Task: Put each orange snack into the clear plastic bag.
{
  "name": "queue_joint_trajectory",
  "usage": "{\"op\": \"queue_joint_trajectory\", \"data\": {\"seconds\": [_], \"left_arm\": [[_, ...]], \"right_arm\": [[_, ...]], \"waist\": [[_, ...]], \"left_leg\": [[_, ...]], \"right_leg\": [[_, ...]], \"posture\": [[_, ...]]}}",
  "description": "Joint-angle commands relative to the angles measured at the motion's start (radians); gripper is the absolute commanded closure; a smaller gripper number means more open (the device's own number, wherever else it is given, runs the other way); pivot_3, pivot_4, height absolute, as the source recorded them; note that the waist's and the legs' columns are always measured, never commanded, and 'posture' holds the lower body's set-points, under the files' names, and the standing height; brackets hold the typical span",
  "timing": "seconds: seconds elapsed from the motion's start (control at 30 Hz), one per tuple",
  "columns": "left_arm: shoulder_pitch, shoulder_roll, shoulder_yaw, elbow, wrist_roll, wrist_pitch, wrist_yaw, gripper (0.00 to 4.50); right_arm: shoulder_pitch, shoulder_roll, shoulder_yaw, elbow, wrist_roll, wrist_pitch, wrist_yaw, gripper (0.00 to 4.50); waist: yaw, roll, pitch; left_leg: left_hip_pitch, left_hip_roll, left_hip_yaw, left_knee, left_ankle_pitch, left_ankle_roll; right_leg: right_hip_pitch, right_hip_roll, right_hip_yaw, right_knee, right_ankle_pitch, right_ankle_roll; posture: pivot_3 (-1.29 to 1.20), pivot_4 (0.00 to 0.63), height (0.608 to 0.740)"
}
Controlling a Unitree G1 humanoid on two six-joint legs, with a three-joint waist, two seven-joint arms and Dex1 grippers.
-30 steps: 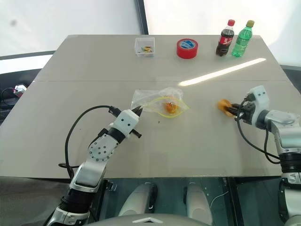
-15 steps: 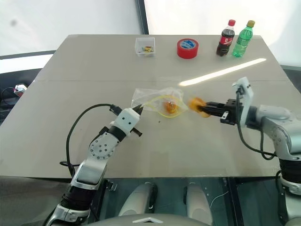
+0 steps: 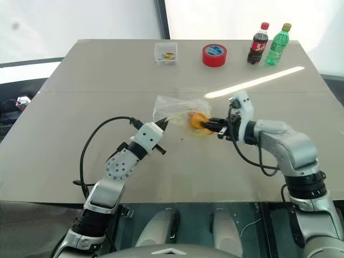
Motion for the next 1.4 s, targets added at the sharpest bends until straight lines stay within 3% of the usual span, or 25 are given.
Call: {"op": "queue_joint_trajectory", "data": {"seconds": [0.03, 0.37, 0.5, 0.67, 0.7, 1.17, 1.3, 1.4], "left_arm": [[-0.013, -0.007, -0.023, -0.001, -0.021, -0.036, -0.025, 4.5], [-0.019, -0.013, -0.023, 0.013, -0.022, -0.047, -0.03, 4.5], [-0.019, -0.018, -0.02, 0.015, -0.023, -0.045, -0.026, 4.5], [-0.016, -0.021, -0.017, 0.011, -0.022, -0.04, -0.023, 4.5], [-0.014, -0.021, -0.017, 0.01, -0.022, -0.039, -0.023, 4.5], [-0.005, -0.019, -0.007, -0.002, -0.014, -0.024, -0.014, 4.5], [-0.009, -0.013, 0.005, 0.005, -0.019, -0.021, -0.014, 4.5], [-0.017, -0.012, 0.013, 0.014, -0.023, -0.018, -0.014, 4.5]], "right_arm": [[-0.059, 0.034, 0.043, 0.011, -0.042, 0.022, -0.05, 4.48], [-0.113, 0.212, 0.073, 0.066, -0.157, -0.064, -0.202, 4.48], [-0.096, 0.225, 0.105, 0.059, -0.202, -0.113, -0.196, 2.77], [-0.066, 0.181, 0.109, 0.007, -0.183, -0.085, -0.133, 0.31], [-0.062, 0.173, 0.102, 0.002, -0.183, -0.082, -0.134, 0.07], [0.014, -0.032, -0.119, -0.139, -0.02, 0.009, -0.018, 0.07], [0.066, -0.137, -0.115, -0.124, -0.043, -0.036, 0.036, 0.07], [0.073, -0.181, -0.025, -0.062, -0.171, -0.158, 0.027, 0.07]], "waist": [[0.0, 0.0, 0.0], [-0.002, 0.0, 0.0], [-0.003, 0.0, 0.0], [-0.001, 0.0, 0.0], [-0.002, 0.0, 0.0], [0.0, 0.0, 0.0], [0.0, 0.0, 0.0], [-0.006, 0.0, 0.0]], "left_leg": [[0.0, 0.0, 0.0, 0.0, 0.0, 0.0], [0.0, 0.0, 0.0, 0.0, 0.0, 0.0], [0.0, 0.0, 0.0, -0.001, 0.0, 0.0], [0.0, 0.0, 0.0, 0.0, 0.0, 0.0], [0.0, 0.0, 0.0, -0.001, 0.0, 0.0], [0.0, 0.0, 0.0, -0.001, 0.0, 0.0], [0.0, 0.0, 0.001, -0.001, 0.0, 0.0], [0.0, 0.0, 0.001, -0.001, 0.0, 0.0]], "right_leg": [[0.0, 0.0, 0.0, 0.0, 0.0, 0.0], [-0.001, 0.0, 0.0, 0.0, 0.0, 0.0], [-0.001, 0.0, 0.0, 0.0, 0.0, 0.0], [-0.001, 0.0, 0.0, 0.0, 0.0, 0.0], [-0.001, 0.0, 0.0, 0.0, 0.0, 0.0], [-0.001, 0.0, 0.0, 0.0, 0.0, 0.0], [0.0, 0.0, -0.001, 0.0, 0.0, 0.0], [0.0, 0.0, 0.0, 0.0, 0.0, 0.0]], "posture": [[0.0, 0.15, 0.74], [0.0, 0.15, 0.74], [0.0, 0.15, 0.74], [0.0, 0.15, 0.74], [0.0, 0.15, 0.74], [0.0, 0.15, 0.74], [0.0, 0.15, 0.74], [0.0, 0.15, 0.74]]}}
